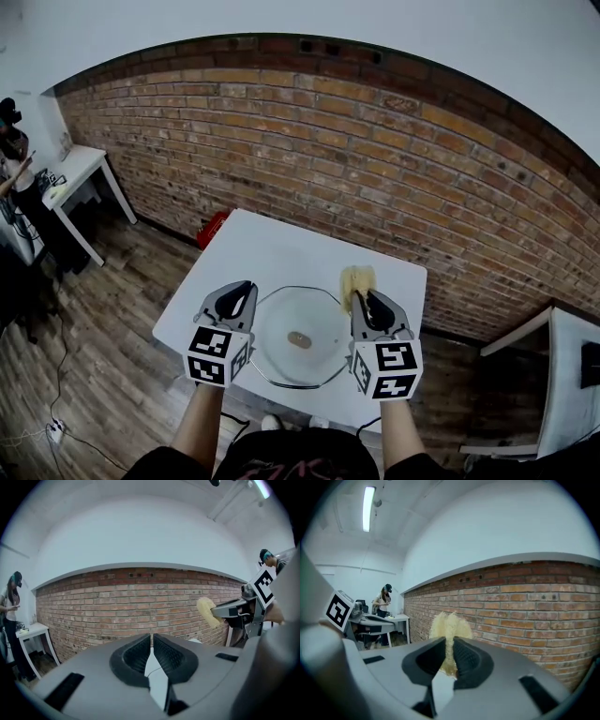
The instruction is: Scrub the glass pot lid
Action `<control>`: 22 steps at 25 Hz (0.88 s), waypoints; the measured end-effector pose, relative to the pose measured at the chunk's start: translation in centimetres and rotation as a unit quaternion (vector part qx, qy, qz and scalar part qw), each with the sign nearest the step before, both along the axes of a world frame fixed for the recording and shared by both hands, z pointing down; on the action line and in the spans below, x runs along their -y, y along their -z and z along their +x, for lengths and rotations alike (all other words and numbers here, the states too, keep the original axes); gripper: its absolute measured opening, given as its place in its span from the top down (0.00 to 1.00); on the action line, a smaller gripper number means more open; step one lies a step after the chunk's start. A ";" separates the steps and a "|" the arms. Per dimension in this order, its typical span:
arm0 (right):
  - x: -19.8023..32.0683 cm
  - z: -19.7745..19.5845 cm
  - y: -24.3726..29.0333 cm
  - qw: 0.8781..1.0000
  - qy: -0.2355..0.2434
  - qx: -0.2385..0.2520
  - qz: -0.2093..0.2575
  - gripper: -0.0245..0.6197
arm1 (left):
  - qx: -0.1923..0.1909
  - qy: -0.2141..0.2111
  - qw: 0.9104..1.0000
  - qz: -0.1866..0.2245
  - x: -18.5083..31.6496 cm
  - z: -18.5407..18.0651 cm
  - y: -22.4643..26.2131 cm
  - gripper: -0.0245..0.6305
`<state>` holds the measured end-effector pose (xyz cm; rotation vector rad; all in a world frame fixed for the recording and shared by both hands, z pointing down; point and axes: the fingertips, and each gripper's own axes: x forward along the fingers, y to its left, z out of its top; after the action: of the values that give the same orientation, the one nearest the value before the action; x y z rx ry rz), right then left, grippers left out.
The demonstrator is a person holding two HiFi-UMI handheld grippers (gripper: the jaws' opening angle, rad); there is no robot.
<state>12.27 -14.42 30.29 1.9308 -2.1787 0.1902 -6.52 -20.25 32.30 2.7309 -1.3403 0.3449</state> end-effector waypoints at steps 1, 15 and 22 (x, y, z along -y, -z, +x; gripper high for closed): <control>0.0 0.0 0.6 1.000 -0.002 -0.001 0.009 0.88 | -0.001 -0.001 1.000 0.009 0.1 0.0 0.8 0.92; -0.4 0.6 6.1 0.997 -0.026 -0.004 0.076 0.88 | -0.015 -0.002 0.996 0.089 1.2 0.7 7.2 0.92; -0.4 0.9 5.3 0.997 -0.034 -0.004 0.070 0.88 | -0.026 -0.002 0.996 0.086 1.1 0.5 6.8 0.92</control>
<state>13.14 -13.99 24.96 2.0764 -2.1762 0.0405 -5.99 -21.32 25.47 2.8586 -1.4146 0.1633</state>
